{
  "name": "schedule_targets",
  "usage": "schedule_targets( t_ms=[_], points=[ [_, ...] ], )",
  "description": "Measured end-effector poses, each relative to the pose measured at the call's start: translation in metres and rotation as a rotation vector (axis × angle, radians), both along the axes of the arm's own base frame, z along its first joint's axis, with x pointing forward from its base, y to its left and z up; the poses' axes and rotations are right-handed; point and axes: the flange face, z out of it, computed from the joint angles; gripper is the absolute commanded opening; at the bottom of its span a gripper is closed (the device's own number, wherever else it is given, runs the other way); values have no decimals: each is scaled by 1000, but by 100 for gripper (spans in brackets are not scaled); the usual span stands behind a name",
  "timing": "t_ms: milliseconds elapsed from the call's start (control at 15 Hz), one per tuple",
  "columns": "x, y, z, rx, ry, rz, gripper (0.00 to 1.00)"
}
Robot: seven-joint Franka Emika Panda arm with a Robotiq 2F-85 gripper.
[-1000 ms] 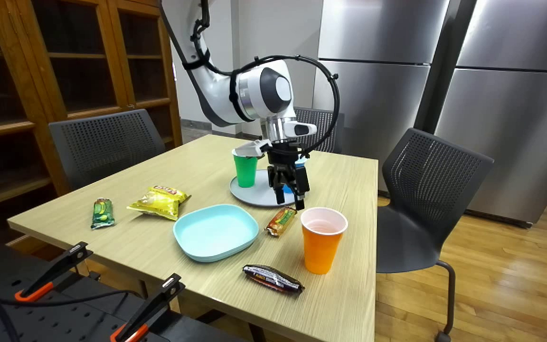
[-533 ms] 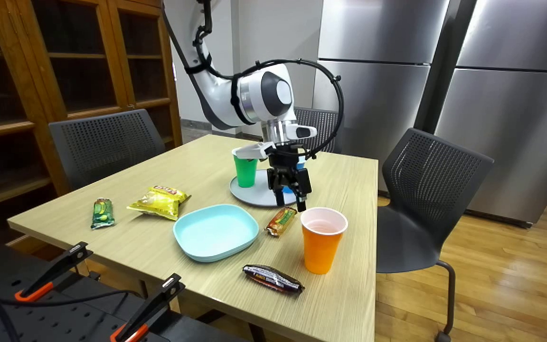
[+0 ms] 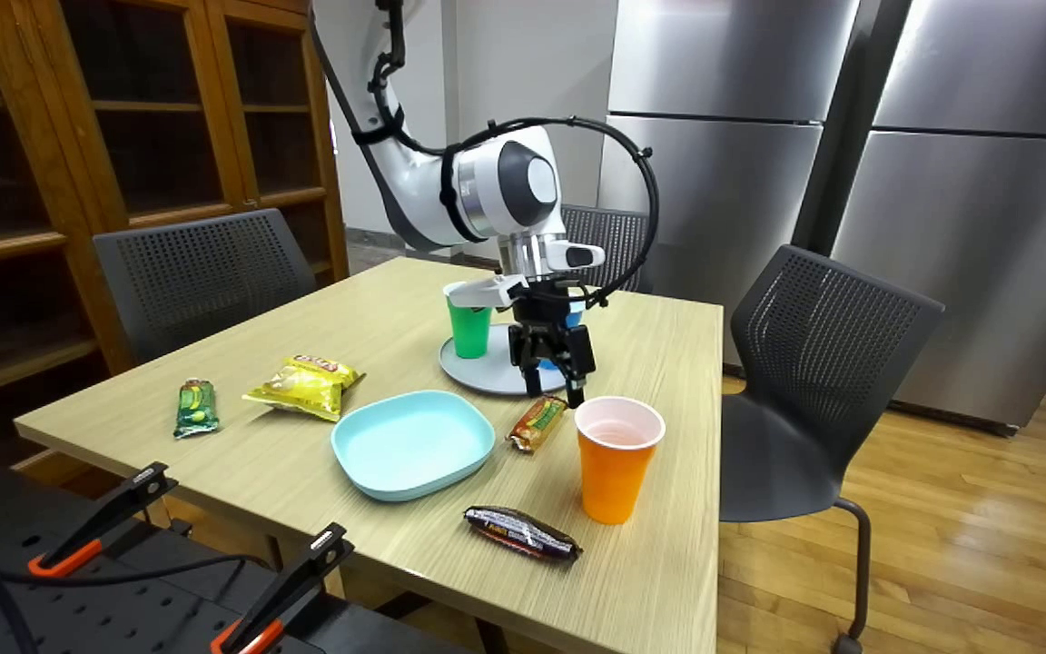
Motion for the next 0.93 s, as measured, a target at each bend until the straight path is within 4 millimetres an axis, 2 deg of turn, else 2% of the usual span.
schedule_targets(
  t_ms=[467, 933],
  points=[
    [-6, 1, -18, 34, 55, 167, 100],
    [-4, 5, -21, 66, 50, 350, 100]
  ],
)
